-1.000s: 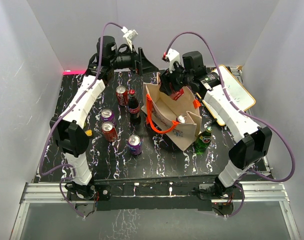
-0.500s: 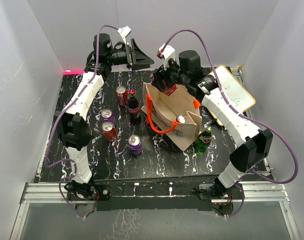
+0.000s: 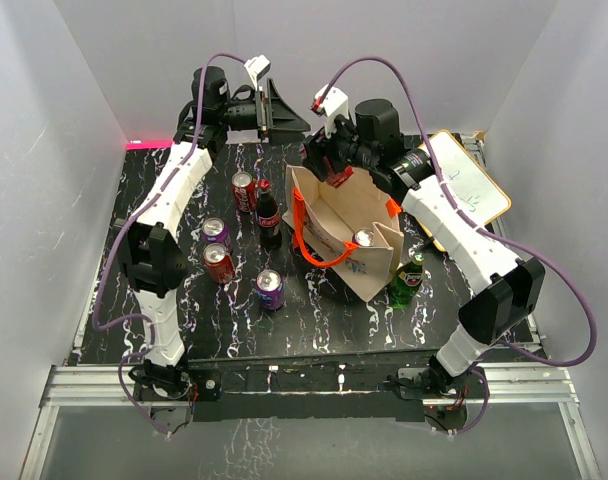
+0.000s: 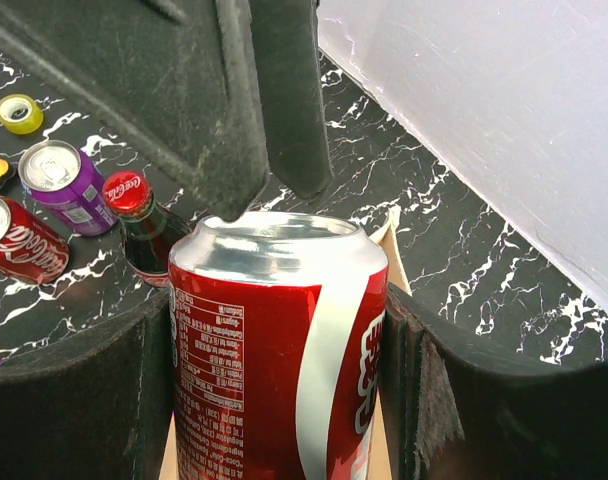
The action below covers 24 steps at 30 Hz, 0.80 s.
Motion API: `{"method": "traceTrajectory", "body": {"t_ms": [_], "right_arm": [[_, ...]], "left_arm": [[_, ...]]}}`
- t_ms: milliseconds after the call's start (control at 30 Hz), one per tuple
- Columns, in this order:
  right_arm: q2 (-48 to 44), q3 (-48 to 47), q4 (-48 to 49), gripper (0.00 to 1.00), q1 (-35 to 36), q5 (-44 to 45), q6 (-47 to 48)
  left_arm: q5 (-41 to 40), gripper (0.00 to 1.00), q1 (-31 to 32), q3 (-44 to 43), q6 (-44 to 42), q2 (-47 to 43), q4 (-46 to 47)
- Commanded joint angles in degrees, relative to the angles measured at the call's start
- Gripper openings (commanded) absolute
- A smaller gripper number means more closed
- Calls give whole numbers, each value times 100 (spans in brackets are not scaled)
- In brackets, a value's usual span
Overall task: Place the beverage into the canvas bag
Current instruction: Place the drink in the canvas bag.
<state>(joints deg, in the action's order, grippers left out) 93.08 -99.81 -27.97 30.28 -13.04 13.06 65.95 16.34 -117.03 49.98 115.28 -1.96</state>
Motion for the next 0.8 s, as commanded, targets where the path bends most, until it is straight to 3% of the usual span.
{"method": "traceTrajectory", "body": {"t_ms": [0,300,500,767], "right_arm": [[-112,-490,924,8,26,108,56],[-46,-479,1160,8,68,201,52],[-20,-460,1236,8,91,326,34],[-29,-400,1324,12,93,700,-82]], "left_arm": [[341,85,114,-342,32,36,-185],[391,82,248,-512,-7,249,-305],[451,72,318,-594,-25,330,-308],[496,25,318,-440,109,237,92]]}}
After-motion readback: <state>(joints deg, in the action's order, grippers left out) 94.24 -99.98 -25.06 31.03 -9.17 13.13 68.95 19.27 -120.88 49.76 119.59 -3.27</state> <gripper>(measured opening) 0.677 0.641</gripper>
